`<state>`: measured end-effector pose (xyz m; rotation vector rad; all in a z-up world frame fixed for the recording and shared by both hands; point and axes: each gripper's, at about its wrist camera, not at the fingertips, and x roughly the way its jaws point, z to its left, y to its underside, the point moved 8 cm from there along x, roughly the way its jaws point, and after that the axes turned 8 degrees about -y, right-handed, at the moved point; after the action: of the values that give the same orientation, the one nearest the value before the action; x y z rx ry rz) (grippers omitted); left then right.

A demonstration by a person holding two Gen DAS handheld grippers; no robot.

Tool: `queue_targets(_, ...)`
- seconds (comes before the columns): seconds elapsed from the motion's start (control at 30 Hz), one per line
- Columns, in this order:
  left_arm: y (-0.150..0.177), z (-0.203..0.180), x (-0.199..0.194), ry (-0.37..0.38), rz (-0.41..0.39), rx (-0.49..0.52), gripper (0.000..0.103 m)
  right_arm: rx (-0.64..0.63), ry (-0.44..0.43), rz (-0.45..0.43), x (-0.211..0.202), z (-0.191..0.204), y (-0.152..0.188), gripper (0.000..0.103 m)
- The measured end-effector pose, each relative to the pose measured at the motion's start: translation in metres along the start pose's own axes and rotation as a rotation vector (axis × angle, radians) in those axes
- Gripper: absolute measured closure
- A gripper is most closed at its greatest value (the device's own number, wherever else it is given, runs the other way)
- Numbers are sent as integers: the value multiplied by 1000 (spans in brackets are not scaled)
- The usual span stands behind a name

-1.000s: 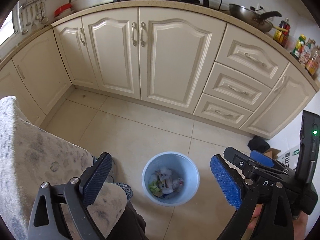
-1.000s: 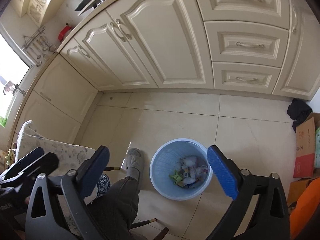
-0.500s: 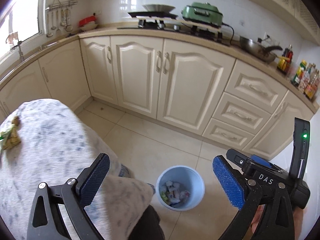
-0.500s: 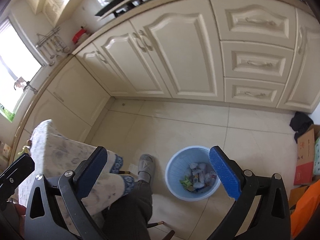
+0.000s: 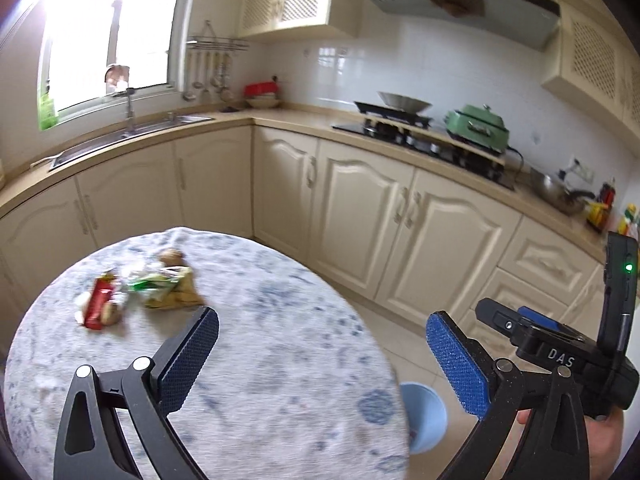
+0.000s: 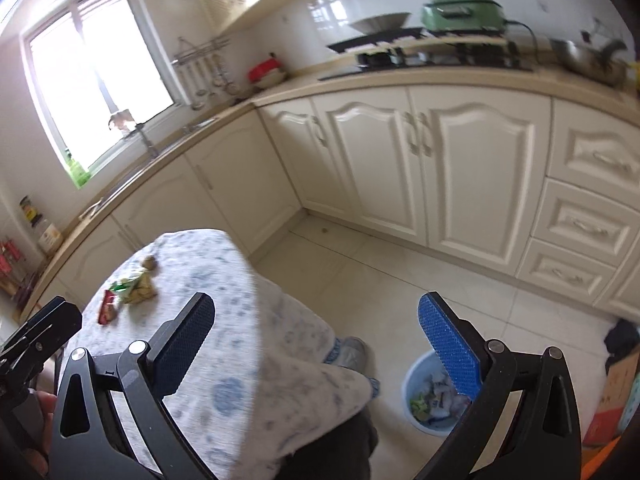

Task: Collect trash
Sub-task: 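Return both tools to the table of trash, then grasp the large printed plastic bag with the right gripper while the left grasps the brown lump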

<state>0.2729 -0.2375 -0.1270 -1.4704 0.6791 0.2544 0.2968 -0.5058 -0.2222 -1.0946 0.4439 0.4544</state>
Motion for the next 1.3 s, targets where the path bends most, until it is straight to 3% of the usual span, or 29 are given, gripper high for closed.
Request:
queue_targets(0.27, 13, 99, -53, -121, -77, -89, 1, -139, -75, 17, 20, 96, 0, 0)
queue_targets(0.47, 32, 164, -61, -219, -66, -142, 1, -242, -126, 70, 53, 163, 15, 0)
queue_targets(0.77, 51, 214, -33, -289, 4, -181, 1, -337, -153, 211, 139, 226, 48, 0)
queue_targets(1.0, 25, 240, 19, -328, 28, -184, 1, -373, -139, 282, 191, 251, 61, 0)
queue_targets(1.17, 30, 260, 59, -300, 49, -235, 1, -419, -134, 312, 226, 269, 58, 0)
queue_targets(1.23, 41, 267, 75, -297, 117, -243, 1, -470, -127, 332, 242, 278, 59, 0)
queue_targets(1.3, 45, 274, 79, -301, 131, -256, 1, -514, -118, 359, 259, 284, 60, 0)
